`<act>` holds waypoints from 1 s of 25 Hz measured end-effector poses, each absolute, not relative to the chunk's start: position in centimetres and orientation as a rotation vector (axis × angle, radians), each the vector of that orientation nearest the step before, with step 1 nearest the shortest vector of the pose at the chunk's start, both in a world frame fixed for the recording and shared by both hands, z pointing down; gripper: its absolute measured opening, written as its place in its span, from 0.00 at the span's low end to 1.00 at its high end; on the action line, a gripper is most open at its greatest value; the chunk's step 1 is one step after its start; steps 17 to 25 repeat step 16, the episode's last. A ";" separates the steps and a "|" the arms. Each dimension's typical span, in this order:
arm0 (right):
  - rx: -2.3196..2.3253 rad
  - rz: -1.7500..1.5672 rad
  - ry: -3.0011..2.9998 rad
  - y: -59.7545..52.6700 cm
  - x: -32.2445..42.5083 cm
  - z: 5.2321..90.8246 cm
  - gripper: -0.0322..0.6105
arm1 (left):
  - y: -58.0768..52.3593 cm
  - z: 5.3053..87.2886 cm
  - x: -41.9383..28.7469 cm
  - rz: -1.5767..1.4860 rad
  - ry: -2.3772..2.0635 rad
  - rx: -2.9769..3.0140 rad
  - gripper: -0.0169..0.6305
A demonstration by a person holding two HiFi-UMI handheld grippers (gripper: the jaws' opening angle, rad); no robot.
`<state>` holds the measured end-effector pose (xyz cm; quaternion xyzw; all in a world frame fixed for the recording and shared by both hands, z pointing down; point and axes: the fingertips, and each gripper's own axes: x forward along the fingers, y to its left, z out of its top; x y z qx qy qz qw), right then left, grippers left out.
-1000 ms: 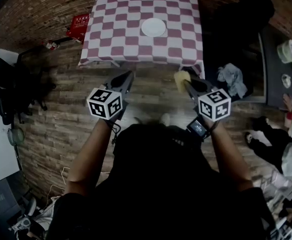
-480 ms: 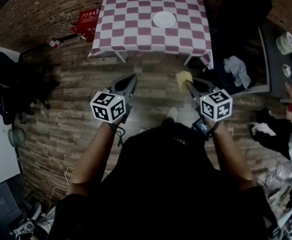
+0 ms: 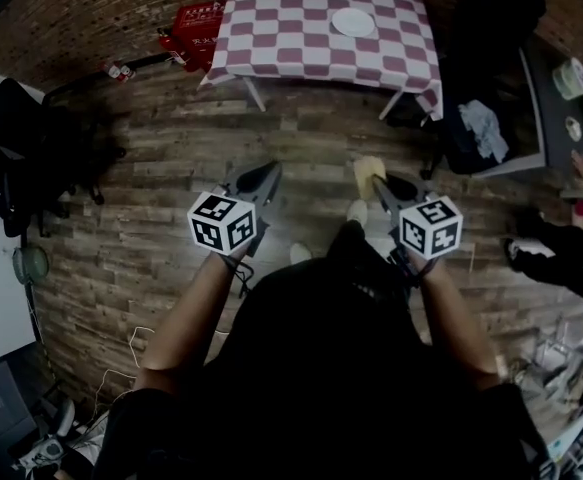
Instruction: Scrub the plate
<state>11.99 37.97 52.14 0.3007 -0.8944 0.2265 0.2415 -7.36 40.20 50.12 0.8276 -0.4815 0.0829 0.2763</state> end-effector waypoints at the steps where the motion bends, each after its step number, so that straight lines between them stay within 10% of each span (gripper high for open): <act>1: 0.826 0.622 -2.449 38.9 11.7 52.2 0.12 | 41.1 50.2 -7.5 0.221 -1.289 2.224 0.04; 25: 0.829 0.648 -2.472 44.5 10.0 53.2 0.12 | 46.6 51.1 -8.1 0.213 -1.271 2.226 0.04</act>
